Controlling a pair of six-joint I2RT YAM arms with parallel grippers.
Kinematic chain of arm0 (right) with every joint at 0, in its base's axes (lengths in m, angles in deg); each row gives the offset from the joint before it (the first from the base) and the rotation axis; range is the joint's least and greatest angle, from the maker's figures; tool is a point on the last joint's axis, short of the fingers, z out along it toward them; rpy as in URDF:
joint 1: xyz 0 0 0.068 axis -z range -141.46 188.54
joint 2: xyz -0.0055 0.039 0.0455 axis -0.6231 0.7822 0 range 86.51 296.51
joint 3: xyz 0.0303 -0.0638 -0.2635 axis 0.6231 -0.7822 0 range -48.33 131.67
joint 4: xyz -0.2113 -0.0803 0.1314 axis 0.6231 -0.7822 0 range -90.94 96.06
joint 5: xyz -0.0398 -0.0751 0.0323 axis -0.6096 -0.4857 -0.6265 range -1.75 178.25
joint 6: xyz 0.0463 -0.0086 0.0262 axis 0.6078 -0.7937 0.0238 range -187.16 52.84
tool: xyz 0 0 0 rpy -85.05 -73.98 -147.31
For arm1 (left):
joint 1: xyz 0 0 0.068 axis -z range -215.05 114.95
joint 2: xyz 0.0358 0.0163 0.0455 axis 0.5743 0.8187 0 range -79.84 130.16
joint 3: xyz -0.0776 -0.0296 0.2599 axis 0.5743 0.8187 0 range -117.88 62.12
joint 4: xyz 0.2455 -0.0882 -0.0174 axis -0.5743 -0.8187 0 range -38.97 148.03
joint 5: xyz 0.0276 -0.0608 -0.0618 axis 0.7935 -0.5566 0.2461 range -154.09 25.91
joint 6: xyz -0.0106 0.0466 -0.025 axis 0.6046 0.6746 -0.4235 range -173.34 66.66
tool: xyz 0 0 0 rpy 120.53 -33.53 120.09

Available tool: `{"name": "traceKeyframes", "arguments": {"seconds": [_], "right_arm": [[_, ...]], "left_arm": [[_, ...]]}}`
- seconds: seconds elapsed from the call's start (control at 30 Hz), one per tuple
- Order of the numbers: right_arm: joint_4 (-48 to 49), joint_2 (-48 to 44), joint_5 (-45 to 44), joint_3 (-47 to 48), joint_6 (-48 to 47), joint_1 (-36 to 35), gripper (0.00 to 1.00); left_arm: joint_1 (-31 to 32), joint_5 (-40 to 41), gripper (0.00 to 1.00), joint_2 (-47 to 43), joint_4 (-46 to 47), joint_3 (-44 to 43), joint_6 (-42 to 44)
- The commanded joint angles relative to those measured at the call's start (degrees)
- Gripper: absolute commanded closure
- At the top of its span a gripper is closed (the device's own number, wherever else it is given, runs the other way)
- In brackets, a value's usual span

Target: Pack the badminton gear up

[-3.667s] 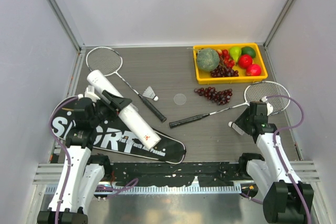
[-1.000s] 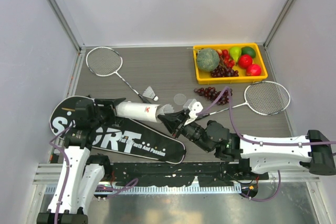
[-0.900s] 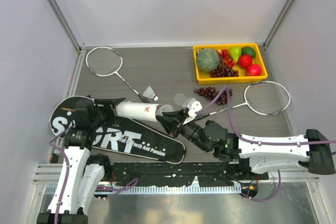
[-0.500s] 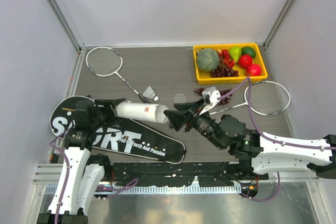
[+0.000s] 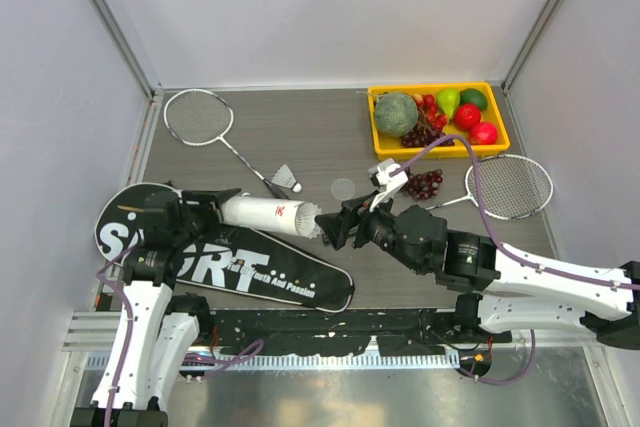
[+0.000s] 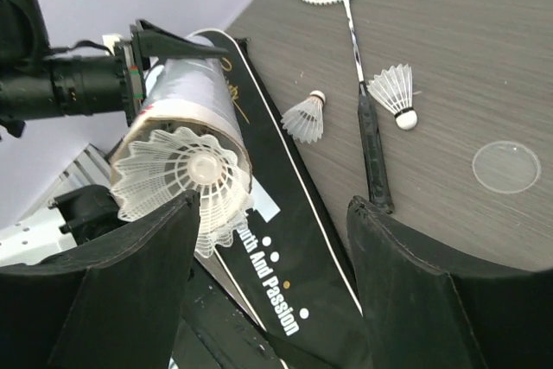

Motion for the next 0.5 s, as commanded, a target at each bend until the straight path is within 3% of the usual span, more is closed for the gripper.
{"name": "traceKeyframes", "arguments": {"seconds": [0.0,0.47], "right_arm": [[0.36,3.0,5.44,2.37,1.33,1.24,0.27],[12.67,15.75,3.85,4.74,-0.17,1.51,0.34]], "left_arm": [[-0.25,-2.33,0.79,-0.58,3.85,-0.52,-0.08],[-0.16,-3.3,0.81,-1.02,3.14,-0.35,-0.26]]}}
